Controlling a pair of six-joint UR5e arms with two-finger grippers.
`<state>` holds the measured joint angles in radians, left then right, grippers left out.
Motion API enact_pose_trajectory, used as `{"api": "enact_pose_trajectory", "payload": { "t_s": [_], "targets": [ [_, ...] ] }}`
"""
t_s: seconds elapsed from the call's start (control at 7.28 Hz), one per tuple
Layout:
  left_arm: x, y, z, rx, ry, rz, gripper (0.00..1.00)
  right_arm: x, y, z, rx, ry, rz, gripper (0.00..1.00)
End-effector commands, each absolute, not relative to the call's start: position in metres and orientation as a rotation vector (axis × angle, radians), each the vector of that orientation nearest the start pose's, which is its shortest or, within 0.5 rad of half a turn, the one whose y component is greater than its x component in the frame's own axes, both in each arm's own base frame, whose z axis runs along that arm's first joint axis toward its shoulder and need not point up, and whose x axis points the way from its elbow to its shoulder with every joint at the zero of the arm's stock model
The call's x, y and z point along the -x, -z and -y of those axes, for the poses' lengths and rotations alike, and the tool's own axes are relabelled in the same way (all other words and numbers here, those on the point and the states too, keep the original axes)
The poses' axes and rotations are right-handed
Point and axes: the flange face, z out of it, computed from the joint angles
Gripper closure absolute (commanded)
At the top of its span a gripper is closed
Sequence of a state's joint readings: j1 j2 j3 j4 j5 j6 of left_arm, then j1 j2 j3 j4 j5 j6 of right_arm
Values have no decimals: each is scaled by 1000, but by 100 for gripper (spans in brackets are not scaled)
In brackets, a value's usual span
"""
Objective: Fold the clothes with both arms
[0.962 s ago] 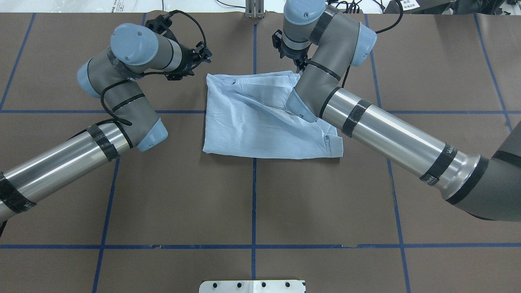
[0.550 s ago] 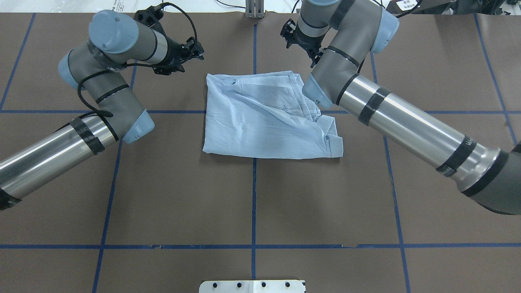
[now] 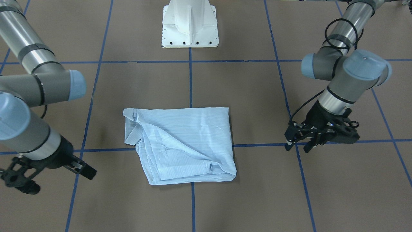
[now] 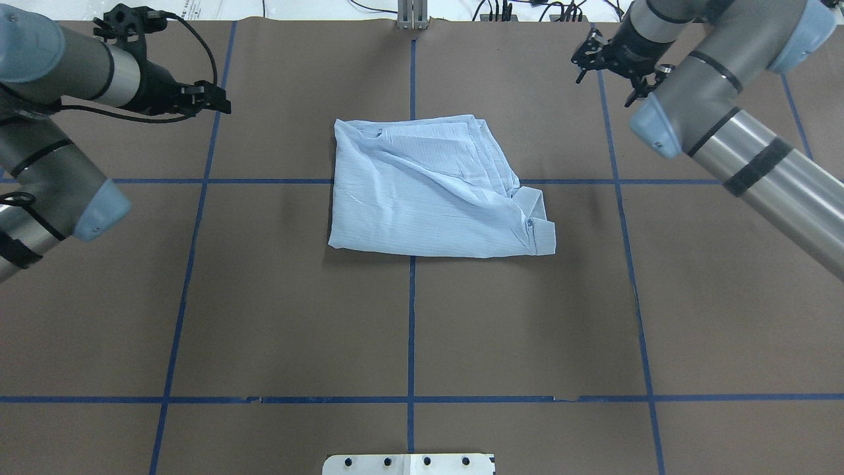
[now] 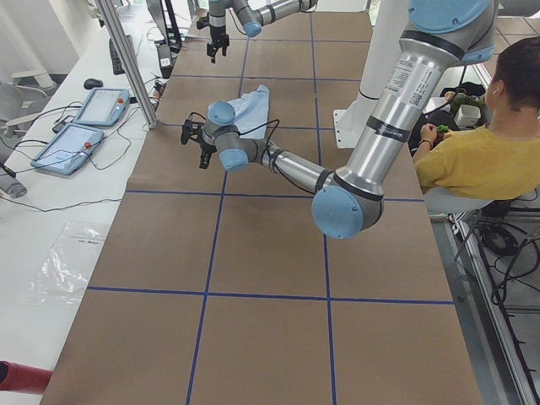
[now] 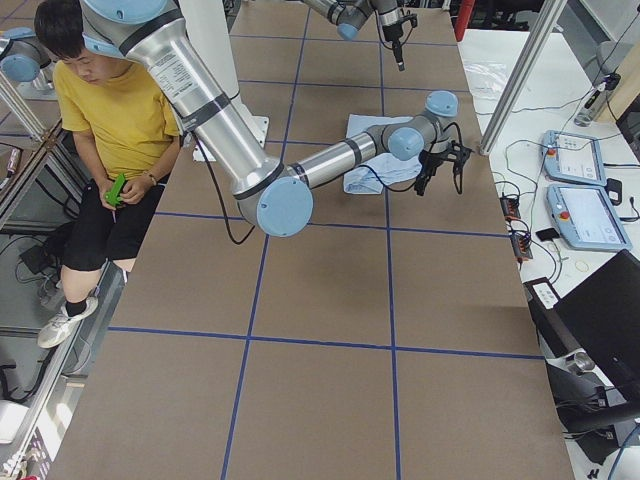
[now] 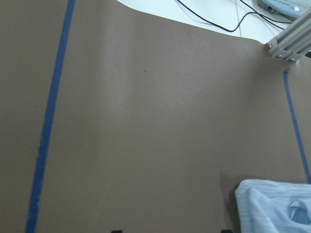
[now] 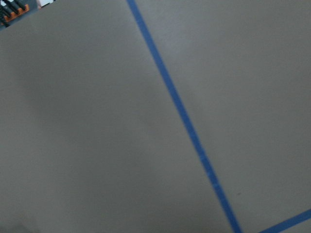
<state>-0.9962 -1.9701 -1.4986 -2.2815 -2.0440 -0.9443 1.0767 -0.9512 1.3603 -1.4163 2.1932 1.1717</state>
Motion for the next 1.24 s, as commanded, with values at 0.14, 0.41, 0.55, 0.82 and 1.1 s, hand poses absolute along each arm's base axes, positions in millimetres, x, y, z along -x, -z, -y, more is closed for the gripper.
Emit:
{"api": "enact_pose_trajectory", "payload": {
  "t_s": [0.14,0.41,0.55,0.82,1.1],
  "targets": [
    [-143,-453,600,-496,-139,-878,26,124,-445,646,25,-198,752,0],
    [-58,-488,584,-490,-213,-825,26,65,-489,616,15,-83,718,0],
    [-11,-510,568,-500,-236,-830,25,38,-509,589,22,-78,755,0],
    [27,-562,520,-481,-263,-820,23,4,-534,543,27,-67,830,0],
    [28,-564,511,-482,-267,-813,1,2,-546,526,37,-67,830,0]
  ]
}}
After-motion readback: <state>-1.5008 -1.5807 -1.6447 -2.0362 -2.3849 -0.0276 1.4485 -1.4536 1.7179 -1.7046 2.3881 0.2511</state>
